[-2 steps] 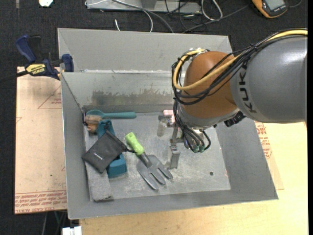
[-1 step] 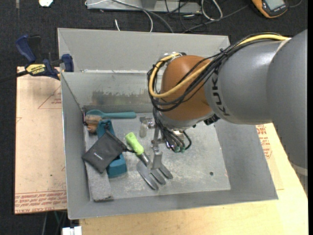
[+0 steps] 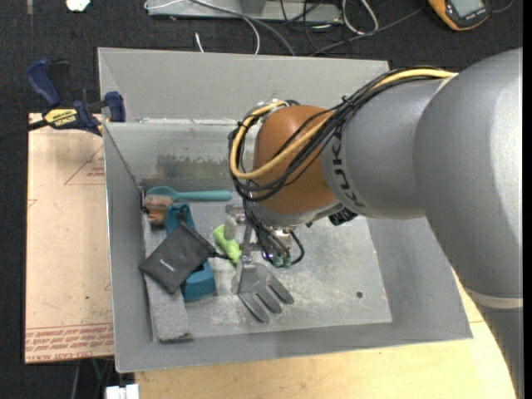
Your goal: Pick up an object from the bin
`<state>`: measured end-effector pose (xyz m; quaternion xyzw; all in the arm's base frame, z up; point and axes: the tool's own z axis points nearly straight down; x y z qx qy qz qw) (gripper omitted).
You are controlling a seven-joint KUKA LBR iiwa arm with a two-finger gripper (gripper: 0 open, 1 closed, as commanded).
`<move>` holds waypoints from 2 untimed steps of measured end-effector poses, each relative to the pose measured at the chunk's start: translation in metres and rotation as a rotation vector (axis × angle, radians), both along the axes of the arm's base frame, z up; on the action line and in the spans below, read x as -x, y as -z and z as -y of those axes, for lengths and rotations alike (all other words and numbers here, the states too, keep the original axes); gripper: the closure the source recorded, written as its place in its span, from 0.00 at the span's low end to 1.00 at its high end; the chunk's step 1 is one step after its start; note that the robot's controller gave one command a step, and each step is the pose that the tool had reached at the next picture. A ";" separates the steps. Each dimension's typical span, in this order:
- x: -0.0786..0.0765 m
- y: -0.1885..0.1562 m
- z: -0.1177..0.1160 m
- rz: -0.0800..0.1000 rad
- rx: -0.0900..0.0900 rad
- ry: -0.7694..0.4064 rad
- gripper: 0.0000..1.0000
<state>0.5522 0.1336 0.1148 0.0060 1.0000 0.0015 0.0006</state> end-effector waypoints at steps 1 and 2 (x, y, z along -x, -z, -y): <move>-0.002 -0.027 -0.001 0.001 0.001 -0.104 0.00; 0.006 -0.010 0.012 0.000 0.000 -0.081 0.00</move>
Offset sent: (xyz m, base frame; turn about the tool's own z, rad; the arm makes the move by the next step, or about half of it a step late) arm -0.0147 -0.0232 -0.0141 0.0985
